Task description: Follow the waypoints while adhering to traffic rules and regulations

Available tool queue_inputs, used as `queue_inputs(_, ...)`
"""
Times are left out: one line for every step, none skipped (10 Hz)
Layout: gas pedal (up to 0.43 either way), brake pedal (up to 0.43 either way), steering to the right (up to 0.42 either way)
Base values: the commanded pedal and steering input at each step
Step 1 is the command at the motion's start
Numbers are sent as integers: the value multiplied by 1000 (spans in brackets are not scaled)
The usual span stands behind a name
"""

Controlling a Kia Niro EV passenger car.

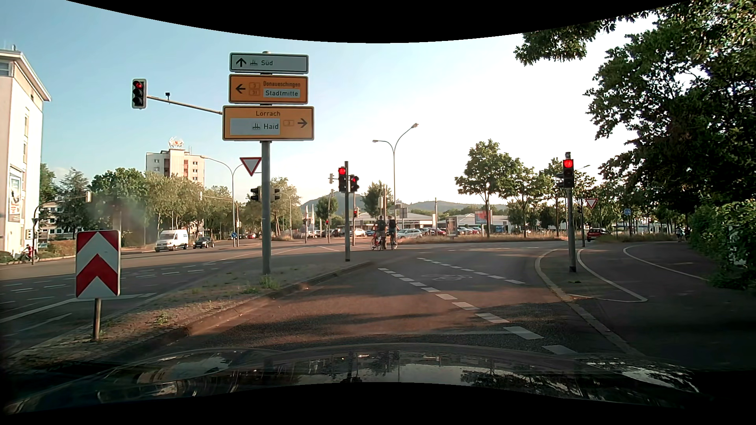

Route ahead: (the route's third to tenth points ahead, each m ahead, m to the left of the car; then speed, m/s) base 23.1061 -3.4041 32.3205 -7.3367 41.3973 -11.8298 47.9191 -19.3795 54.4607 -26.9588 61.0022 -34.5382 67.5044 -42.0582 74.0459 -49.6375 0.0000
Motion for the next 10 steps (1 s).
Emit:
queue_inputs(0,293,96)
queue_inputs(0,293,96)
queue_inputs(0,293,96)
queue_inputs(0,287,96)
queue_inputs(0,293,96)
queue_inputs(0,293,96)
queue_inputs(0,293,96)
queue_inputs(0,293,96)
queue_inputs(0,293,96)
queue_inputs(0,293,96)
